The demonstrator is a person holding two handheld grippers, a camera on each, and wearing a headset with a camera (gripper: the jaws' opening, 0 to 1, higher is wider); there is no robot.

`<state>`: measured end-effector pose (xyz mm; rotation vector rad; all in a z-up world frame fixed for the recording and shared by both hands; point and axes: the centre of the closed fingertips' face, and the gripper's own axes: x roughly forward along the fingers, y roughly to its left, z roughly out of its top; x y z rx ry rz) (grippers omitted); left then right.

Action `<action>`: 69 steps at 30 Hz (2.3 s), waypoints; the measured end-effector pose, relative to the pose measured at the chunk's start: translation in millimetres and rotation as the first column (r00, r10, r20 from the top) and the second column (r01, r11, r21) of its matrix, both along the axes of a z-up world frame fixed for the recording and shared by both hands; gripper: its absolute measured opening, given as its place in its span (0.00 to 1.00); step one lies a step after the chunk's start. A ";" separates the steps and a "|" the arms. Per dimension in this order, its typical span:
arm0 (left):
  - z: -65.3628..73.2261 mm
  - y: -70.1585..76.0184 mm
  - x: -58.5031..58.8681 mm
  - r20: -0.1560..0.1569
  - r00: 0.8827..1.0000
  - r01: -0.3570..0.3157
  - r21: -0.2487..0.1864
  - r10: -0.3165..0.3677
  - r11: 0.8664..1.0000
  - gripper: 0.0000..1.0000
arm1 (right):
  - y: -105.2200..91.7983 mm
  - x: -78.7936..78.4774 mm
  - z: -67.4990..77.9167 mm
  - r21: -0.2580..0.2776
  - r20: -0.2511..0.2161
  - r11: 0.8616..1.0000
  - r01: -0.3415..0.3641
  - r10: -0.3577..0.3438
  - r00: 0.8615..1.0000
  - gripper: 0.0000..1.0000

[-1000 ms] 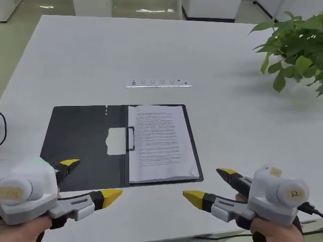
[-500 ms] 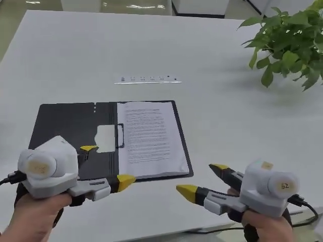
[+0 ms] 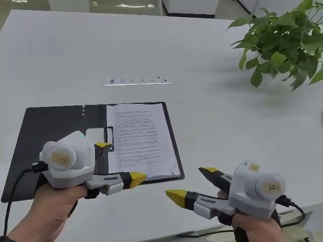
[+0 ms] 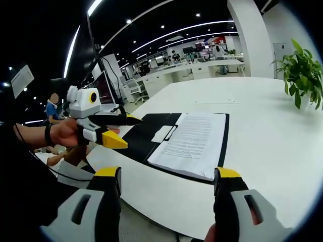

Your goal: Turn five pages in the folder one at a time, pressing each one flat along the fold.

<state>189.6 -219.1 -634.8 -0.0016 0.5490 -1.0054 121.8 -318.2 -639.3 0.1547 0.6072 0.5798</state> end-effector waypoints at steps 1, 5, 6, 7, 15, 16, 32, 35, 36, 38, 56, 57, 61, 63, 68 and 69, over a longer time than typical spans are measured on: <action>-0.1 -1.9 1.9 0.000 1.000 0.000 -0.002 0.000 1.000 0.77 | -0.2 0.3 -0.2 0.000 0.000 1.000 0.000 0.000 1.000 0.74; 0.0 -15.9 11.4 0.004 1.000 0.010 -0.007 -0.010 1.000 0.76 | -1.9 1.7 -0.2 0.002 -0.003 1.000 -0.002 0.002 1.000 0.74; -0.3 -20.8 13.6 0.006 1.000 0.016 -0.007 -0.016 1.000 0.76 | -3.0 2.4 -0.9 0.004 -0.005 1.000 -0.001 0.001 1.000 0.74; -0.6 -24.1 14.8 0.007 1.000 0.020 -0.007 -0.020 1.000 0.76 | -3.7 2.5 -1.4 0.005 -0.007 1.000 -0.001 0.001 1.000 0.74; -15.8 -57.2 26.3 0.006 0.999 0.051 0.025 -0.052 0.998 0.76 | -7.5 0.5 -6.0 0.015 -0.022 1.000 0.004 -0.003 1.000 0.74; -18.2 -60.4 26.8 0.007 0.998 0.056 0.032 -0.056 0.998 0.76 | -7.9 0.1 -7.5 0.018 -0.027 1.000 0.003 -0.002 1.000 0.74; -87.4 -91.8 53.6 -0.008 1.000 0.018 0.175 -0.017 0.984 0.74 | -18.4 3.2 -14.8 0.029 -0.053 1.000 0.004 -0.002 0.999 0.75; -102.1 -95.4 55.8 -0.027 1.000 0.011 0.204 -0.005 0.979 0.75 | -19.5 3.0 -15.8 0.029 -0.059 1.000 0.004 -0.002 0.998 0.74; -107.2 -96.9 56.3 -0.030 1.000 0.008 0.212 -0.002 0.977 0.75 | -20.0 3.2 -16.4 0.028 -0.061 1.000 0.003 -0.002 0.998 0.74; -115.1 -98.1 56.3 -0.031 1.000 0.010 0.236 -0.002 0.972 0.74 | -20.8 3.3 -17.4 0.027 -0.064 1.000 0.003 -0.001 0.998 0.74; -145.5 -99.2 49.8 -0.012 1.000 0.002 0.343 0.002 0.939 0.69 | -19.6 6.8 -27.1 0.038 -0.092 0.999 0.002 0.001 0.996 0.74; -145.9 -98.4 49.9 0.006 1.000 -0.004 0.356 0.002 0.935 0.68 | -19.6 7.6 -26.5 0.038 -0.091 0.999 0.002 0.002 0.996 0.74; -145.7 -97.6 49.2 0.016 1.000 -0.003 0.362 -0.003 0.932 0.68 | -22.6 11.6 -23.4 0.048 -0.083 0.999 0.013 -0.009 0.996 0.73; -146.2 -96.9 49.9 0.011 1.000 0.001 0.359 -0.006 0.933 0.68 | -24.1 12.6 -24.2 0.050 -0.084 0.999 0.017 -0.013 0.996 0.73; -146.3 -94.8 50.7 0.012 1.000 0.013 0.350 -0.018 0.936 0.66 | -24.0 13.0 -28.6 0.050 -0.092 0.999 0.014 -0.009 0.996 0.73; -146.3 -94.5 50.6 0.012 1.000 0.015 0.348 -0.021 0.937 0.66 | -23.8 13.4 -29.1 0.050 -0.093 0.999 0.013 -0.009 0.996 0.73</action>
